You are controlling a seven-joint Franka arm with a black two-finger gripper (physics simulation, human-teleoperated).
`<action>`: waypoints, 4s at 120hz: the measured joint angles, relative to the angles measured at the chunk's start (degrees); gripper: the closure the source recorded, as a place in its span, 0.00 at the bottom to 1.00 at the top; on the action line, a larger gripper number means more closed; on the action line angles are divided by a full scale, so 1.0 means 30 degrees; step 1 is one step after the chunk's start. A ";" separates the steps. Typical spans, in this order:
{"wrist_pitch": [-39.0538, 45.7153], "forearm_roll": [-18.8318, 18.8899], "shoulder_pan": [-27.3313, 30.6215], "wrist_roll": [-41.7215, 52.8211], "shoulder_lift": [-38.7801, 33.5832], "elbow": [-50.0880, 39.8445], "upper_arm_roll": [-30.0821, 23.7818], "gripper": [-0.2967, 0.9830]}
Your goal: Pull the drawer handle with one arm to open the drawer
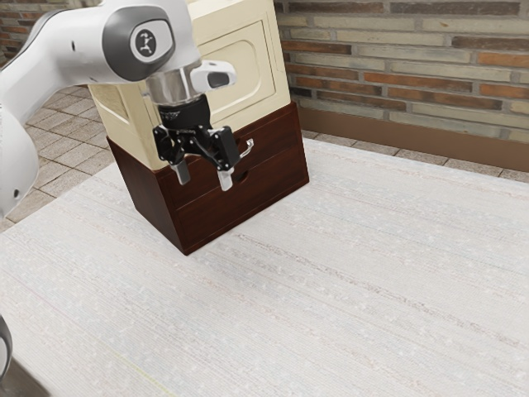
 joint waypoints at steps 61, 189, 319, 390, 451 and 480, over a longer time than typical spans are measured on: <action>-0.0036 -0.0131 0.0185 0.0774 -0.1530 0.0850 0.0070 0.23; 0.6992 -0.0425 -0.0180 0.2652 0.1685 0.0512 -0.2013 0.23; 0.4791 0.2732 -0.0114 0.6423 0.7429 0.7530 0.0082 0.23; 0.4917 0.4127 -0.0226 0.7156 0.7618 0.7646 0.0315 0.23; 0.5307 0.4897 -0.0146 0.7463 0.7854 0.7618 0.0336 0.23; 0.5600 0.4824 -0.0191 0.7547 0.7981 0.7617 0.0292 0.23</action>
